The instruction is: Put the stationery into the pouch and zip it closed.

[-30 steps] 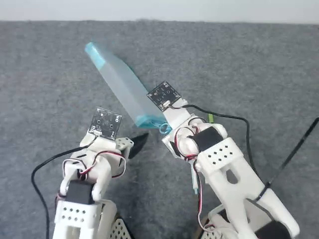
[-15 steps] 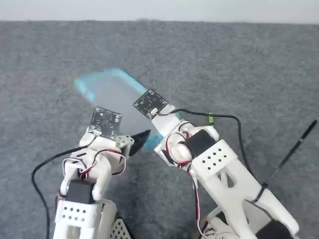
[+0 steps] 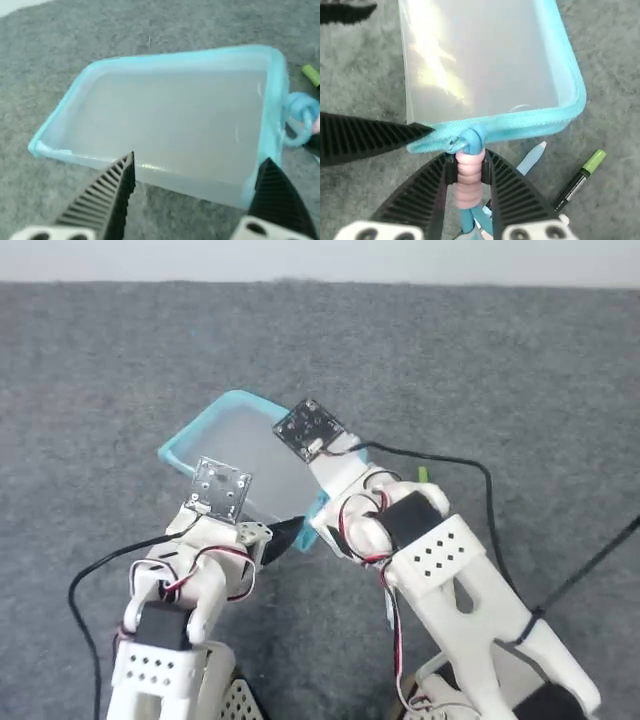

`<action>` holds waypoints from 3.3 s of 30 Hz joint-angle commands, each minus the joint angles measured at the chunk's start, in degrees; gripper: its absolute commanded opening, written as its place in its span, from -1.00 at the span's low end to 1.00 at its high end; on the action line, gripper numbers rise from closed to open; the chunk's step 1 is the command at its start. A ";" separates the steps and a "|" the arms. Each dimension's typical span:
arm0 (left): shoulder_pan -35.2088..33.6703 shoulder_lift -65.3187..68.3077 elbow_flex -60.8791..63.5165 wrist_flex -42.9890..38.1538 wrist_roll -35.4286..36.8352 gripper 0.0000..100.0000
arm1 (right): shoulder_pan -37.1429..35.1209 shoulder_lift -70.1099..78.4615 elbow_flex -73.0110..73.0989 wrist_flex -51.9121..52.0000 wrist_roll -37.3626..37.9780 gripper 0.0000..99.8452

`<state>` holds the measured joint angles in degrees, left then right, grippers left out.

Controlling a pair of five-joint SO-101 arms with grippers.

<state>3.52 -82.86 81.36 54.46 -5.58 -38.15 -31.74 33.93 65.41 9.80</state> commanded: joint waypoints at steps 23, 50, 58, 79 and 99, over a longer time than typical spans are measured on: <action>1.76 0.62 -9.19 4.92 -0.97 -0.27 | 0.84 -2.24 -5.19 -0.66 -4.22 -0.99; -1.23 0.79 -1.63 -2.90 -3.52 -0.27 | 1.27 -13.23 -4.13 6.73 -2.29 -0.99; -7.47 1.14 -1.54 -6.77 -2.99 -0.33 | 0.48 -13.49 -2.11 9.10 -0.35 -0.99; -1.05 0.79 7.16 -23.12 -1.05 -0.34 | -17.27 -17.10 8.70 5.23 4.04 -0.99; 2.81 0.79 7.43 -26.11 -0.97 -0.76 | -21.05 -19.91 14.24 5.49 7.65 -0.99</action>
<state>6.24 -82.77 89.45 30.90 -7.78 -56.53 -50.20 47.91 70.95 15.43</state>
